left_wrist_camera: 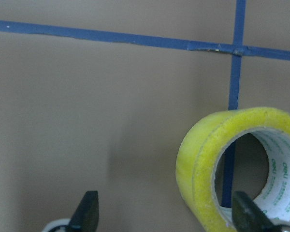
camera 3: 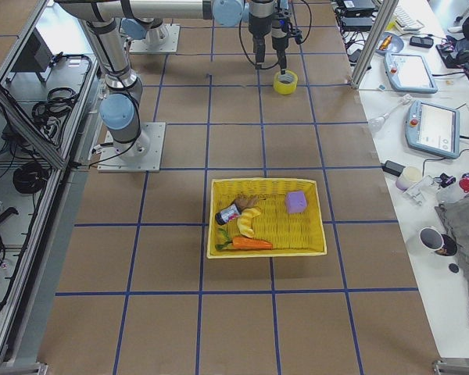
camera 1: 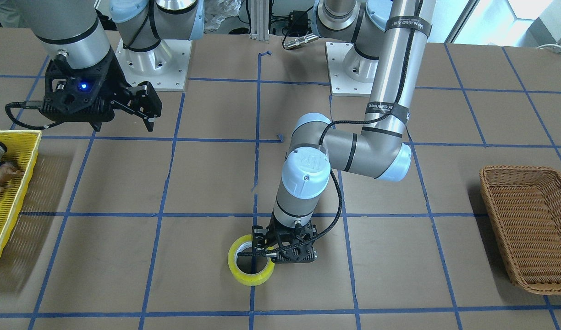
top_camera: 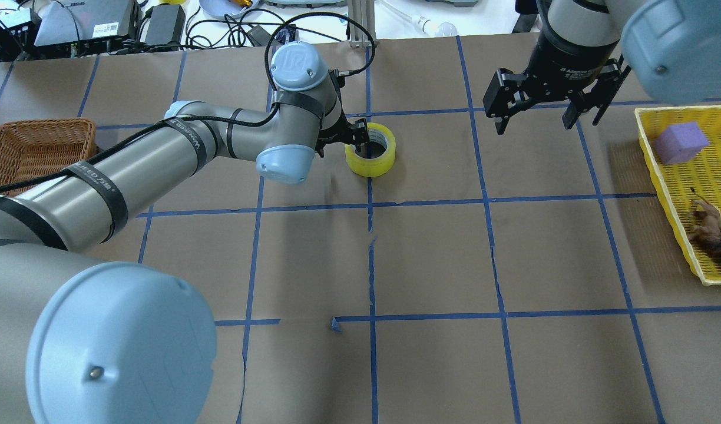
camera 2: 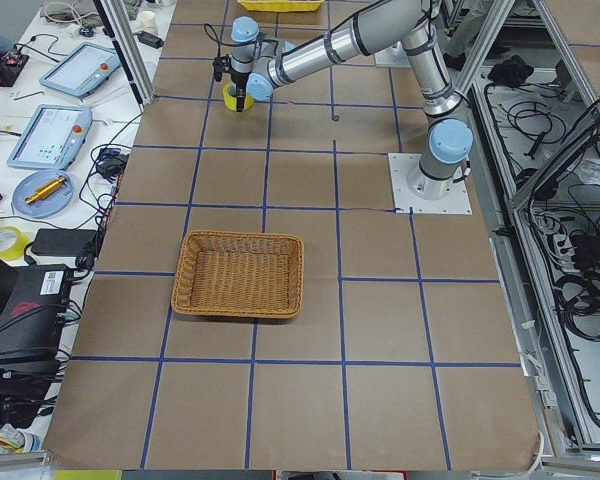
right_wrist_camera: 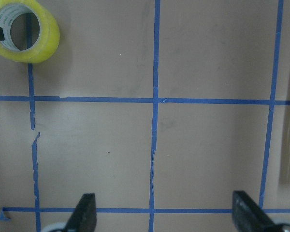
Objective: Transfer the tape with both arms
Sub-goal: 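Grasp the tape roll with the left gripper and lift it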
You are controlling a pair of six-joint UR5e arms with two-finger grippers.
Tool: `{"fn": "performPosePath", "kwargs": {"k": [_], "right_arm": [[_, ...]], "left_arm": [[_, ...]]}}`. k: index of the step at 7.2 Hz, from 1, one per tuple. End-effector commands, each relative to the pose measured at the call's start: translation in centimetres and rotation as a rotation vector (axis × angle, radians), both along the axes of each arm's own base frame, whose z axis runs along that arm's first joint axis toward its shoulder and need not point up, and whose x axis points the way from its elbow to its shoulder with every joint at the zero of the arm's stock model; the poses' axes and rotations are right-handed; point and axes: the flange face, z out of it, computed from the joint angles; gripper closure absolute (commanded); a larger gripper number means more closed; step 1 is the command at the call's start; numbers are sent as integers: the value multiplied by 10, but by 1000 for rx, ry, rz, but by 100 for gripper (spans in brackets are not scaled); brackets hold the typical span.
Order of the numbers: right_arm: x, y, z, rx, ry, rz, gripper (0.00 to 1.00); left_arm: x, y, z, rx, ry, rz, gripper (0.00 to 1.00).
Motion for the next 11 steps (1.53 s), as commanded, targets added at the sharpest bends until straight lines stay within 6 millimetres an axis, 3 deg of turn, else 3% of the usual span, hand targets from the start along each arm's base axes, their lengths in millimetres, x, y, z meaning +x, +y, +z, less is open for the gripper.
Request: {"fn": "performPosePath", "kwargs": {"k": [1,2,3,4,5,6,8,9,10,11], "right_arm": [[-1,3,-2,6,2,0,0],[-1,5,0,2,2,0,0],[-1,5,0,1,2,0,0],[-1,5,0,1,3,2,0],[-2,5,0,1,9,2,0],[-2,5,0,1,12,2,0],[-2,5,1,0,11,2,0],[-2,6,1,0,9,2,0],[-2,8,4,-5,12,2,0],[-3,8,3,-3,14,2,0]], "left_arm": [[-6,-3,-14,0,13,-4,55],[-6,-4,-16,1,7,-9,67],[-6,-8,-5,-20,5,-15,74],[2,-13,21,-44,1,-12,74],[43,-23,38,-13,-19,-8,75],[96,-32,65,-6,-34,-19,75],[188,-31,98,66,-56,12,76],[252,-32,108,96,-70,-9,77],[333,-27,115,117,-92,-63,77],[391,-18,120,127,-97,-93,77]]}}
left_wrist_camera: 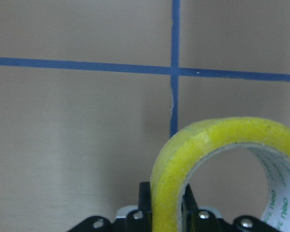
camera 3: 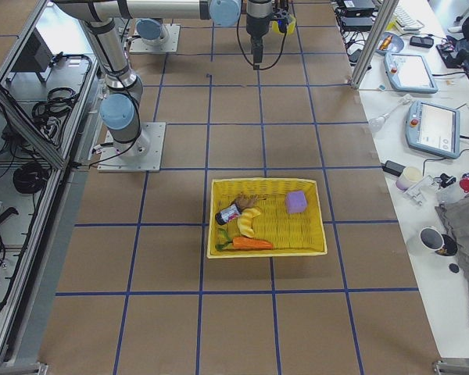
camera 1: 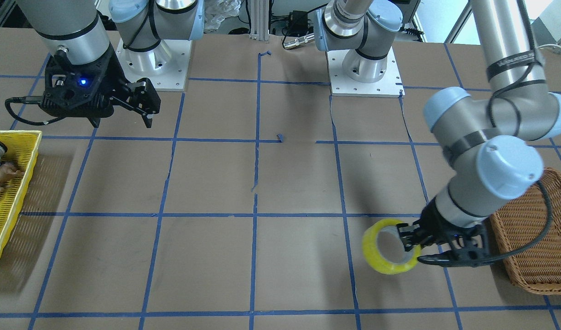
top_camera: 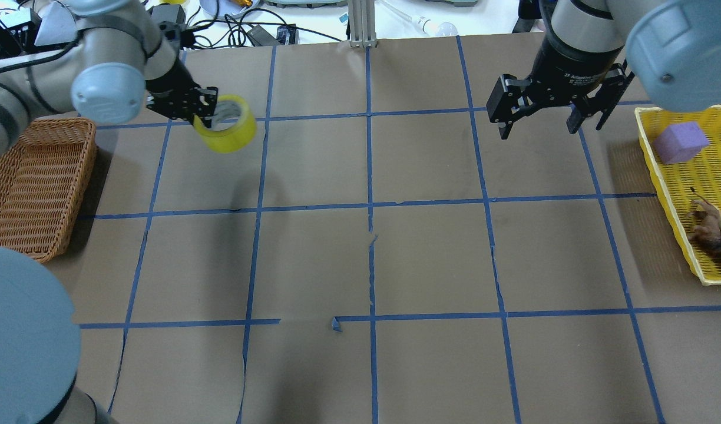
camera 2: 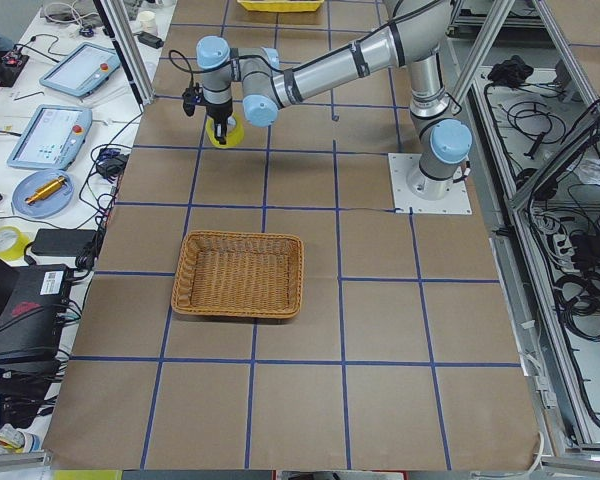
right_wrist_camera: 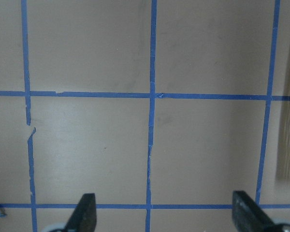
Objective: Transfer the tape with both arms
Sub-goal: 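Carry the tape roll with the left gripper into the wicker basket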
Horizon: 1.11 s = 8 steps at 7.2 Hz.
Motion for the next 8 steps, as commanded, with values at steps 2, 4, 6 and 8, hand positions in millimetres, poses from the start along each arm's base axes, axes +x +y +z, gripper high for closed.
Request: {"fn": "performPosePath", "kwargs": {"k": [2,4,6,8], "right_arm": [[0,2,-3,6,2,0,0],[0,4,-5,10,2,2,0],[0,7,-6,12,4,2,0],[1,8,-6,12,-1,3,0]], "left_arm": [[199,36,26,9,-50,-136,77],[311,69,17,8,-57,-208,77],[341,73,-10,-2,-40,-222,77],[358,55,-57,-36,-76,-241,77]]}}
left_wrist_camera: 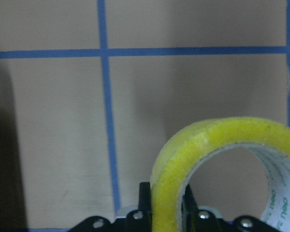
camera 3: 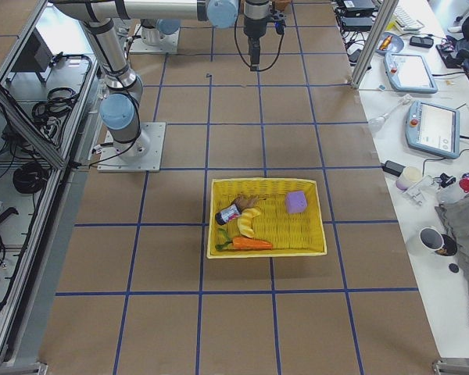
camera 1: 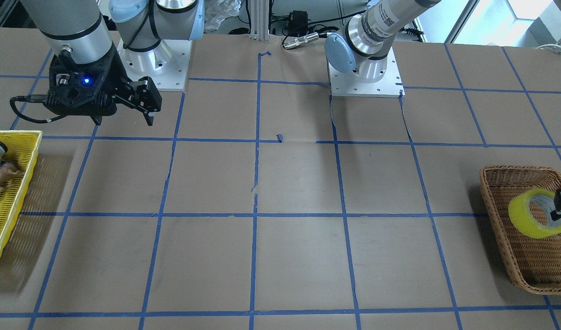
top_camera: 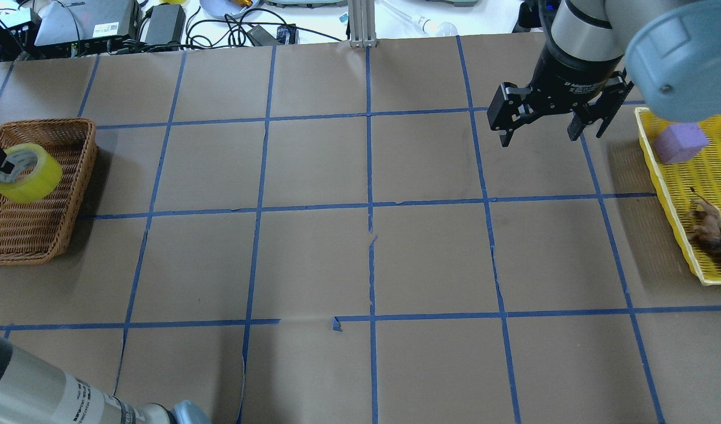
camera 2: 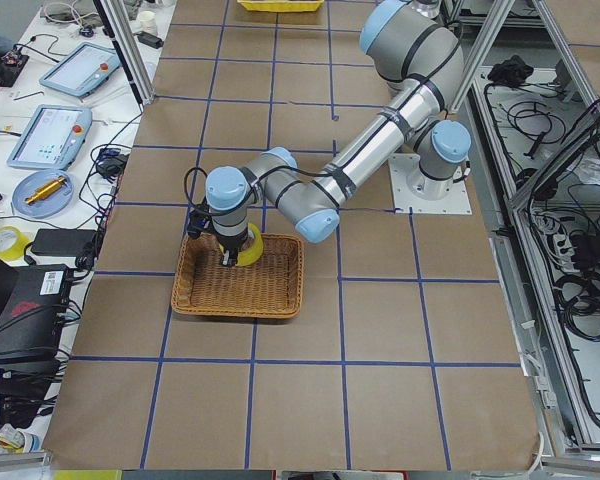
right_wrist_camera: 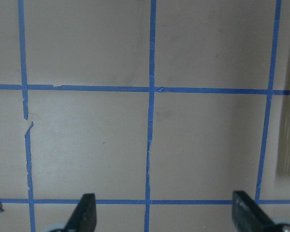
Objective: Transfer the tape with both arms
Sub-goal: 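Carry the tape roll with the left gripper into the wicker basket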
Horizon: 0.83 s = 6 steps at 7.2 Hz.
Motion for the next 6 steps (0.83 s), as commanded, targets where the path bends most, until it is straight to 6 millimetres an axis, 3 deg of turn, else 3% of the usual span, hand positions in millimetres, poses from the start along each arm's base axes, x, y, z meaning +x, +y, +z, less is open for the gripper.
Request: {"fn": "performPosePath", "kwargs": {"k": [1,2,4,5,6], "right_arm": [[0,1,-1,3,2,1,0],[-1,1,-2,5,2,-1,0],[-1,2,-2,3,2,-1,0],[0,2,-2,3,0,1,0],[0,2,-2,3,0,1,0]], "left_arm": [[12,-11,-37,-18,-14,-11,76],[10,-7,-48,-3,0,-9,48],[5,-11,-29,-19,-10,18,12],[-27,-19,-1,-31,4,-17,10],[-104,-34,43,-11,27,-15,10]]}}
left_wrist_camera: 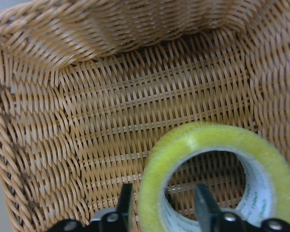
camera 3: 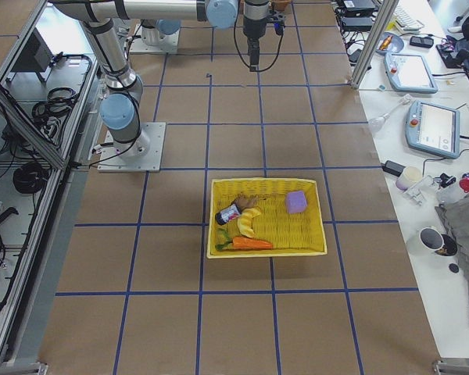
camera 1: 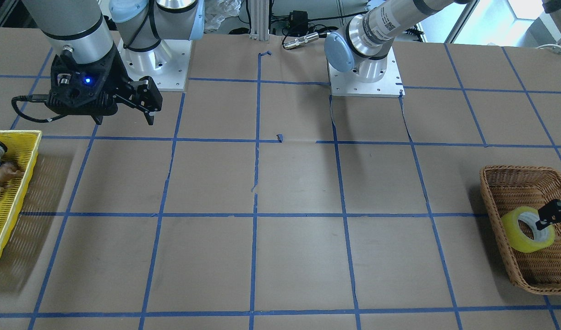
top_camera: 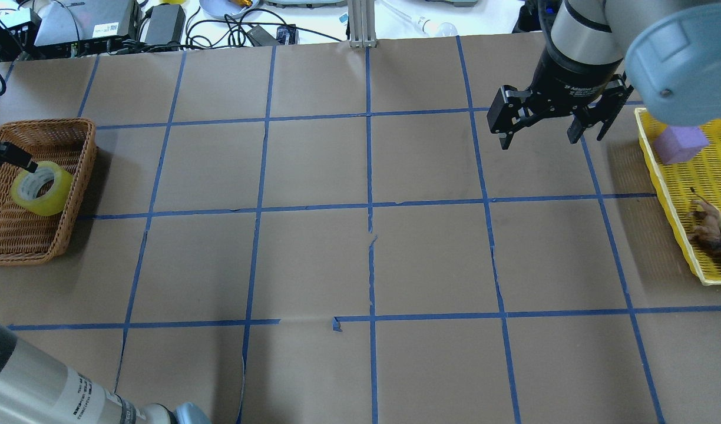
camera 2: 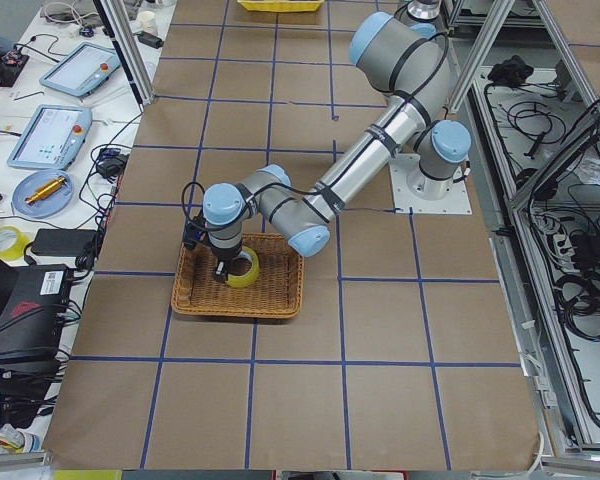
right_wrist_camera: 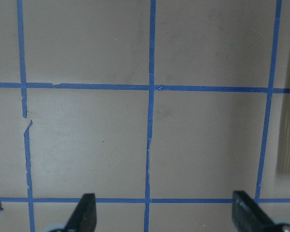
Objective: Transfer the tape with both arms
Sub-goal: 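Release the tape roll and raise the left gripper away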
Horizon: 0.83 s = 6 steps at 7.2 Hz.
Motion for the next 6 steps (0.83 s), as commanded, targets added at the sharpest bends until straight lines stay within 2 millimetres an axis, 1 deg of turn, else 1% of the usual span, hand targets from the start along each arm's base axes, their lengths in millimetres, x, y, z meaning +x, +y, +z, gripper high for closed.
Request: {"fn": "performPosePath", "kwargs": {"k": [1,2,3,4,5,6], "right_arm": [[-1,0,0,0,1,-1,0],[-1,0,0,0,1,-1,0],[0,0,-1,1,1,2,0],[0,2,-5,10,0,-1,0],[-1,5,-5,9,1,1,0],[-1,6,-6,11,3,19,0]], "left_arm": [[-155,-24,79,-4,31,0,10],[-245,-31,101,-26,32,26,10],[-325,-22,120,-27,32,119,9],[-391,6,148,-2,34,170,8],[-434,42,190,-48,63,213,0],[-453,81,214,-33,64,269,0]]}}
